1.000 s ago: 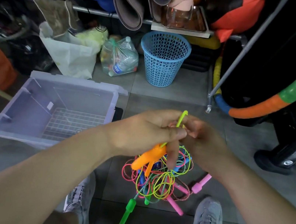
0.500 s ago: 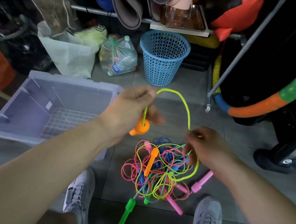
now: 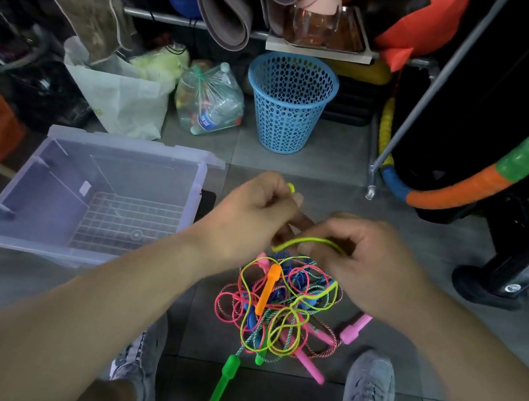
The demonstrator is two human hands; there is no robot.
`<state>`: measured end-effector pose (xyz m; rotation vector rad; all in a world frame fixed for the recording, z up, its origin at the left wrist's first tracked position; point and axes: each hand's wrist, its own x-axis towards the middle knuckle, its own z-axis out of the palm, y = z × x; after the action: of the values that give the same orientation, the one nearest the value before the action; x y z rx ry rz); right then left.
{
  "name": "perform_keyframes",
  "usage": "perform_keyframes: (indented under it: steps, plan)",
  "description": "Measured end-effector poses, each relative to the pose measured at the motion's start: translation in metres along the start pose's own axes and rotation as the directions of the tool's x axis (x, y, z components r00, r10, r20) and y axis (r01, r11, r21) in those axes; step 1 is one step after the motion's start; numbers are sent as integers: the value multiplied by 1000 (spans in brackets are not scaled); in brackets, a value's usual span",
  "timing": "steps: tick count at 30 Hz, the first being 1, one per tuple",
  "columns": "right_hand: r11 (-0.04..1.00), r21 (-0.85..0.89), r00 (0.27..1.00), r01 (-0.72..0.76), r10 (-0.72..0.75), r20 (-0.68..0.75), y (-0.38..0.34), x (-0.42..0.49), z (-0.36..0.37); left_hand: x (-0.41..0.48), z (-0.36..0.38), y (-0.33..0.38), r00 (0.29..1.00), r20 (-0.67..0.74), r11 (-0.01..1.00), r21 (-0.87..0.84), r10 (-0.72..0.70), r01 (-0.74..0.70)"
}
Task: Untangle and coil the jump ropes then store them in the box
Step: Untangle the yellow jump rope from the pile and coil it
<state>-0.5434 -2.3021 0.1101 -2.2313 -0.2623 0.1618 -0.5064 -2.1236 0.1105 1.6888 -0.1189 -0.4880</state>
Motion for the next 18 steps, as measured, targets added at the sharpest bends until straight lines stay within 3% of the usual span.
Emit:
perform_keyframes:
  steps: [2, 4, 8, 11, 13, 16, 18]
  plan:
    - [997, 81, 995, -16, 24, -97, 4, 0, -6, -1, 4, -2, 999, 40, 998, 65, 6, -9]
    - [999, 44, 985, -8, 15, -169, 6, 0, -10, -2, 6, -2, 994, 106, 995, 99, 11, -21]
    - [1000, 8, 961, -10, 12, -276, 15, 4, -19, -2, 6, 6, 974, 225, 1000, -22, -4, 9]
    - [983, -170, 958, 65, -109, -264, 22, 7, -31, -3, 2, 6, 956, 290, 994, -79, -44, 70]
    - [980, -182, 951, 85, -134, -277, 23, 6, -32, -6, 2, 6, 937, 342, 981, -150, -69, 127]
    - [999, -41, 913, -28, 9, -408, 23, 7, -28, -11, 5, 9, 925, 377, 932, -317, -44, 173]
    - [992, 28, 903, -123, 123, -412, 25, 9, -25, -12, 6, 10, 926, 375, 882, -418, -52, 219]
